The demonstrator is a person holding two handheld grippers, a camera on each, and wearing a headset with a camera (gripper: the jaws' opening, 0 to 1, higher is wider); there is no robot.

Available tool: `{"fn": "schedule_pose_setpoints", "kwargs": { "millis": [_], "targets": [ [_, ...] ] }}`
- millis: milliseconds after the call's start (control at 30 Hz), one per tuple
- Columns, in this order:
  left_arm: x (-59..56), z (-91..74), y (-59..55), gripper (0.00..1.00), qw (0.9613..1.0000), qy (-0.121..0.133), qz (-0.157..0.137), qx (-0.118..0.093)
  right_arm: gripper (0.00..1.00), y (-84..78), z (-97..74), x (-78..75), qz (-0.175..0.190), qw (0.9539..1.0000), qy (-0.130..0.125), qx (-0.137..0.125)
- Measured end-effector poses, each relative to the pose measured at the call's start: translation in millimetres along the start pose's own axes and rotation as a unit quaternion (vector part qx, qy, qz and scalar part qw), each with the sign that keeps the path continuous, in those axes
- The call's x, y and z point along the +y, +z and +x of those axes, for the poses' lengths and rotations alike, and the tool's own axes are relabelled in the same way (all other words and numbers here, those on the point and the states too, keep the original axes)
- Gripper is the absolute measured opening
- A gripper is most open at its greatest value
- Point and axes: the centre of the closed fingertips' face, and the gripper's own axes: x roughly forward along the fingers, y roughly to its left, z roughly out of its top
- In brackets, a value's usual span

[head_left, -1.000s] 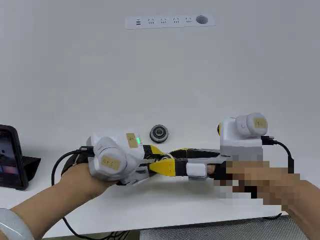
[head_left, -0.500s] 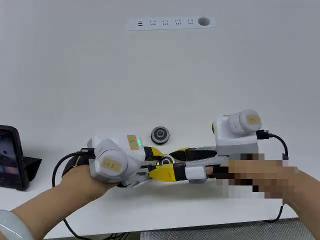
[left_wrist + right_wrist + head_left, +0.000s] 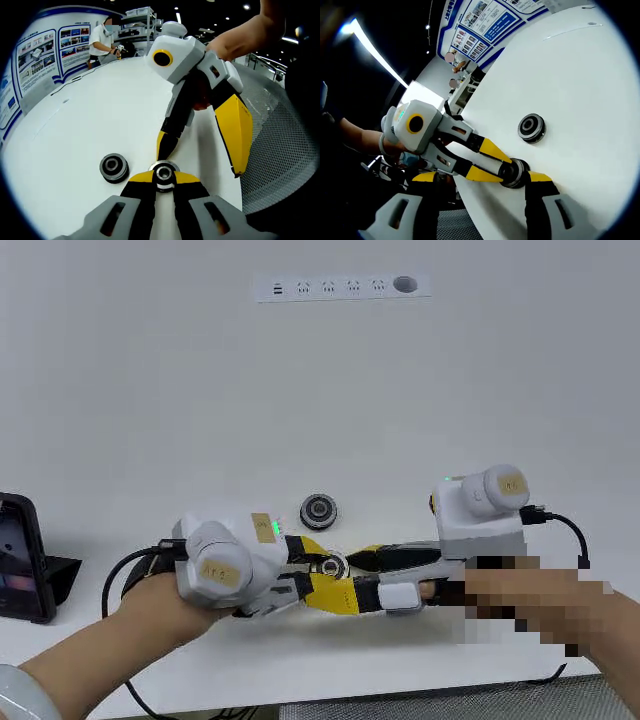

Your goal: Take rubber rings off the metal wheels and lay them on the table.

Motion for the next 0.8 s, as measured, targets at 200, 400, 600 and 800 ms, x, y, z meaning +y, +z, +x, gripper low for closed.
{"fn": "schedule_pose_setpoints", "kwargs": {
  "millis": [200, 400, 600, 800],
  "targets": [
    [0.0, 0.0, 0.1, 0.12, 1.0, 0.0, -0.001, 0.0, 0.7, -2.1, -3.4, -0.7, 0.02, 0.9998, 0.004, -0.004],
    [0.1, 0.1, 0.3, 0.12, 1.0, 0.0, -0.002, -0.001, 0.7, 1.5, -6.9, 2.1, 0.068, 0.9969, 0.023, -0.032],
    [0.2, 0.1, 0.2, 0.12, 1.0, 0.001, -0.002, -0.001, 0.72, 3.4, -8.7, 4.7, 0.077, 0.9957, 0.028, -0.042],
    [0.1, 0.1, 0.3, 0.12, 1.0, 0.001, -0.001, -0.001, 0.71, 3.8, -10.6, 4.9, 0.078, 0.9955, 0.028, -0.045]
  ]
}}
